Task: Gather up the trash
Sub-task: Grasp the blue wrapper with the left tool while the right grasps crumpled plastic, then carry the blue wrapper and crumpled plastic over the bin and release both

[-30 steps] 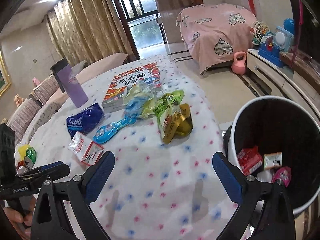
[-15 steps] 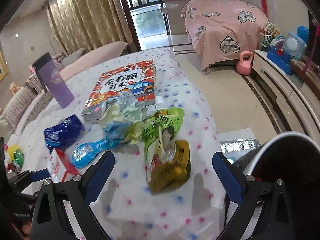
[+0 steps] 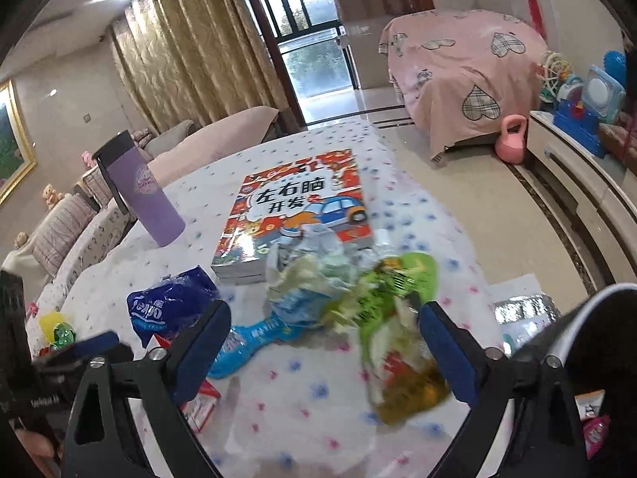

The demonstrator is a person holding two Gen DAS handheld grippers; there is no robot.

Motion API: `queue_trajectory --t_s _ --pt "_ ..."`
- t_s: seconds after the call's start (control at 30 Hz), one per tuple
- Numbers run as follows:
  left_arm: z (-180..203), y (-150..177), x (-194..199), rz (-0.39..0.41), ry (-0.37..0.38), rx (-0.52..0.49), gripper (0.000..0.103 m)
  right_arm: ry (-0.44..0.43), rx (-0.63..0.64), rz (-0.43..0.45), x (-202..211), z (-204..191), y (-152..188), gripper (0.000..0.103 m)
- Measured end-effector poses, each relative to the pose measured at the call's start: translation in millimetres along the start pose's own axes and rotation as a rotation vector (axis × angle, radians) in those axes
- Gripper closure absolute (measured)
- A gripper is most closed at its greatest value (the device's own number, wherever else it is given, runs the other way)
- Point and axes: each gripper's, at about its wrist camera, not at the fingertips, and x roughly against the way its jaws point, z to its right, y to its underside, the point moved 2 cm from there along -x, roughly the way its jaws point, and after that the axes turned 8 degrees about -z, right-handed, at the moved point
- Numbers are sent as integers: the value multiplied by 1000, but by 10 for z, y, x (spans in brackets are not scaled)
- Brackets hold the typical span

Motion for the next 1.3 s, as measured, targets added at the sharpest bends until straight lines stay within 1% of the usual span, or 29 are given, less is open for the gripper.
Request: queue_trajectory --t_s 0.03,0.07,0.1,0.13,0.17,0.2,0.27,0.3,0.37,0.5,0.7,0.77,0.93,1.3 --pt "-13 -44 -58 -6 -9 -6 16 -2 2 -7 -39 -19 -10 15" --pt "-24 -63 -94 -13 -13 -10 25 -2 6 -15 -90 -49 -28 21" --pt "-31 -83 -155 -32 -11 -16 42 2 9 -20 -135 -70 -47 27" --pt "-30 -97 -210 -52 2 -24 53 6 12 -25 -165 -74 -60 29" --pt "-26 -95 -241 -65 14 -30 61 15 16 -32 -207 -83 -68 40" --pt "-17 -93 -244 -59 14 -37 63 23 17 -40 -253 -86 -80 56" --pt "22 -83 -202 -39 11 -63 70 34 15 -48 -297 -79 -87 68" --pt "41 -75 -166 -28 7 -73 72 33 13 -42 -286 -76 -87 74" --pt "59 -67 -91 -5 5 -79 73 36 14 -30 -235 -76 -79 79" --pt "75 -69 119 41 21 -70 74 13 -2 7 -9 -62 -35 81" --pt "268 60 437 74 91 -91 75 -42 -47 46 353 -6 114 82" --pt "382 147 507 68 123 -103 75 -52 -57 58 481 8 196 82" --pt "679 325 553 46 174 -149 75 -66 -106 85 805 141 430 82" --pt "1331 706 524 -19 260 -240 75 -17 -215 138 1412 599 920 82"
